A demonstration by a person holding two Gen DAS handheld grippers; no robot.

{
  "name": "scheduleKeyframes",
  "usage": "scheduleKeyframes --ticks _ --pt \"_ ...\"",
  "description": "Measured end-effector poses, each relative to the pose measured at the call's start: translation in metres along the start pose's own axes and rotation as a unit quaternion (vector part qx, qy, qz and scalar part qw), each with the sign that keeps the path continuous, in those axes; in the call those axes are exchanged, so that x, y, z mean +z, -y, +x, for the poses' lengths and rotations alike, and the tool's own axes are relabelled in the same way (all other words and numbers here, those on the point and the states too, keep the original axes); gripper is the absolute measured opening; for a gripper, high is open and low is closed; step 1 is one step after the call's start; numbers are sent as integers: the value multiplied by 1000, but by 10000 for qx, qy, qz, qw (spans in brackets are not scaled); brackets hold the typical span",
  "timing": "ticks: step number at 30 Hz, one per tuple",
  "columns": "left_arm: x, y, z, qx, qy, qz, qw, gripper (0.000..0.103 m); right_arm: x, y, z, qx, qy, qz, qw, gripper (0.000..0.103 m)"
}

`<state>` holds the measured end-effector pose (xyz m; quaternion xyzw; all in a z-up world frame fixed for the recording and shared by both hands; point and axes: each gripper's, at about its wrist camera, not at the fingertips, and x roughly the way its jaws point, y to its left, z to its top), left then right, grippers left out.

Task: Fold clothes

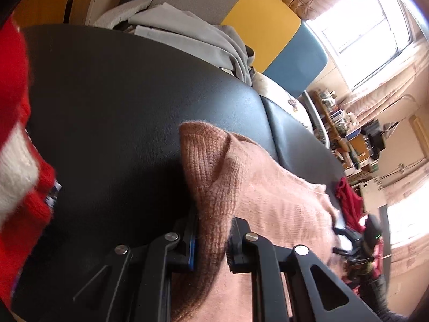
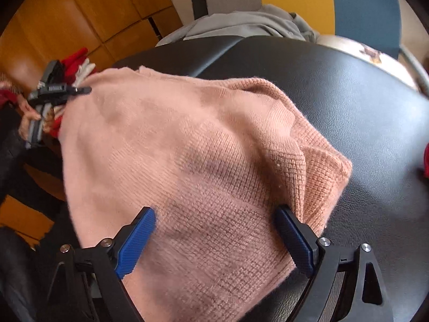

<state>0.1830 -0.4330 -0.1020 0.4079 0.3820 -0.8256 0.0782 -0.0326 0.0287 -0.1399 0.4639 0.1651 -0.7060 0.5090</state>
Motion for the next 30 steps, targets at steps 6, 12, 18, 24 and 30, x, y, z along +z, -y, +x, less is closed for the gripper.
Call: scheduleKeyframes --ticks 6,12,18,24,30 --pt "-11 11 -24 -823 309 -346 9955 15 -10 -15 11 -493 250 -286 9981 103" --pt "-24 40 -46 -1540 560 -563 9849 14 -18 -15 10 -600 418 -305 9969 103" --pt "-32 108 -53 -2014 727 -416 9759 14 -25 -13 7 -598 512 -319 9964 103" --pt "-35 182 -26 -2256 593 -408 9716 14 -32 -14 5 -494 699 -330 9958 103" --pt "-41 248 29 -2470 160 -393 9681 14 -34 -14 2 -352 809 -356 9955 103"
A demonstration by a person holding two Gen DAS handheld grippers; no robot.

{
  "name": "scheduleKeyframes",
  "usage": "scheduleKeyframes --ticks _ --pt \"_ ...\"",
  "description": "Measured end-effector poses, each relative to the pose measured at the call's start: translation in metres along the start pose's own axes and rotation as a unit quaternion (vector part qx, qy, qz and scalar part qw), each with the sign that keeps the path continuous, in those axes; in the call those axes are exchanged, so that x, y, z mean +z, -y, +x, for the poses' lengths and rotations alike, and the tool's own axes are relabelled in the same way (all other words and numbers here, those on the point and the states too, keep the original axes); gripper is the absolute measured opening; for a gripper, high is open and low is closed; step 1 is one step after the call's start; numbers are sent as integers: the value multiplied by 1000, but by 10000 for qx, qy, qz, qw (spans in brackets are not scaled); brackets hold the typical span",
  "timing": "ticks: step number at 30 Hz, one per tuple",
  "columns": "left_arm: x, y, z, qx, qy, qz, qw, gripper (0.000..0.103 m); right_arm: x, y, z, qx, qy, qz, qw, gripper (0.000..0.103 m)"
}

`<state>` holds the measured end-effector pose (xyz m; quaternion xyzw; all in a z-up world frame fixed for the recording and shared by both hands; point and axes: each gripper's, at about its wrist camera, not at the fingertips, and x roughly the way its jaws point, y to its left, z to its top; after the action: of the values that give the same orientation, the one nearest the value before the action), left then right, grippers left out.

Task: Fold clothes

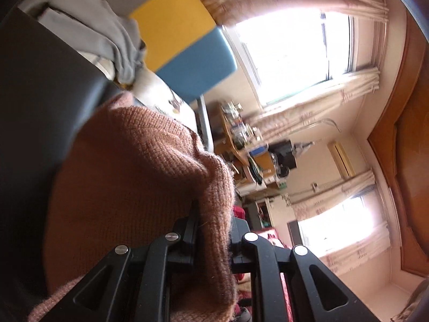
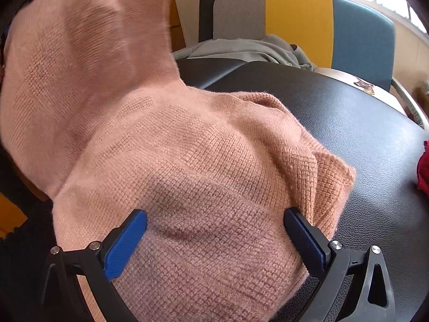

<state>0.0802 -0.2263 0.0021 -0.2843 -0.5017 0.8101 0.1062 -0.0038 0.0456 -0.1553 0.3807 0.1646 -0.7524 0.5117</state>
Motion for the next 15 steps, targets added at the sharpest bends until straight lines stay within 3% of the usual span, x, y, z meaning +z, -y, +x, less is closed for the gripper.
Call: scheduleKeyframes --ticks 8,15 --pt "-25 -13 110 612 -865 -84 9943 14 -5 -1 -6 156 163 45 9997 103" --pt "-40 -43 155 1117 -1161 -403 9861 14 -7 0 -11 284 299 121 9991 103"
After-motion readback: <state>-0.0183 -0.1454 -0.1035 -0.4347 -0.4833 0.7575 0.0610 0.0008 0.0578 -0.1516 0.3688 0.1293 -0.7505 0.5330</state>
